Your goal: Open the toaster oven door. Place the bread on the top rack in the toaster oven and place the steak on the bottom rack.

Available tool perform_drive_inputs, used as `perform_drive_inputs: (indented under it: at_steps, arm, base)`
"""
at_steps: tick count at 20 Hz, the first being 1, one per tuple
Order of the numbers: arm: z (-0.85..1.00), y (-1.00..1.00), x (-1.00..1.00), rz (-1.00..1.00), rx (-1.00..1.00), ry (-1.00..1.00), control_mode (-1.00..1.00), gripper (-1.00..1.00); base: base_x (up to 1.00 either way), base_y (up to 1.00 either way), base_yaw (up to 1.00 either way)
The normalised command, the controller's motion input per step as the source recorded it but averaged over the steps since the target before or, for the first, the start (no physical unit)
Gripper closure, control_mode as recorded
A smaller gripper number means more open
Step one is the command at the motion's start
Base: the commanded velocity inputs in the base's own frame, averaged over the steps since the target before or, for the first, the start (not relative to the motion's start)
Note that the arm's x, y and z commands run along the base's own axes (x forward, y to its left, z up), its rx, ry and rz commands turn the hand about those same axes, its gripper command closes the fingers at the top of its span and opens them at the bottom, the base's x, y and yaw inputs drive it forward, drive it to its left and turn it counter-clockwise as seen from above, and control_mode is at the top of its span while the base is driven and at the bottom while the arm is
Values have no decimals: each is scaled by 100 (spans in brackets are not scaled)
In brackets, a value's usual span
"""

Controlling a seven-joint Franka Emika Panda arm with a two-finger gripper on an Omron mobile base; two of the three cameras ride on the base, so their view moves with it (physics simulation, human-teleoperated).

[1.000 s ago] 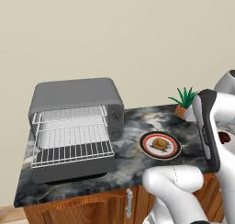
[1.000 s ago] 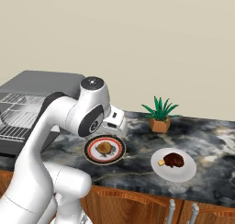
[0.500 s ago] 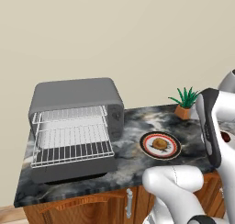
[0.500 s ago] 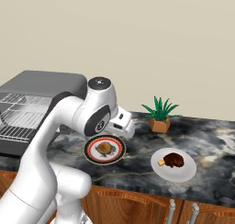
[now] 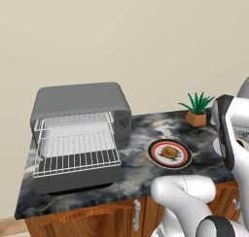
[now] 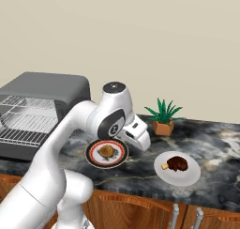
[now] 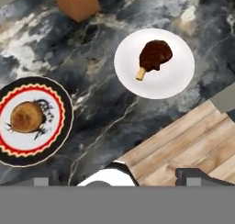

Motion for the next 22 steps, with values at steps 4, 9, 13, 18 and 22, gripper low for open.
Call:
perform_drive_inputs:
  at_steps: [4,9,13,18,22]
  arm:
    - [-30,-57,-1,-27,10,5,-100,-100]
    - [-31,-60,5,-20,19,12,-100,-100]
    - [-35,-41,17,-17,18,11,-100,-100]
    - [-33,-31,24,-8,14,12,-100,-100]
    - [-27,-15,30,0,2,2,-100,-100]
  base:
    - [0,0,0]
    - [0,0,0]
    - [0,0,0]
    - [0,0,0]
    - [0,0,0]
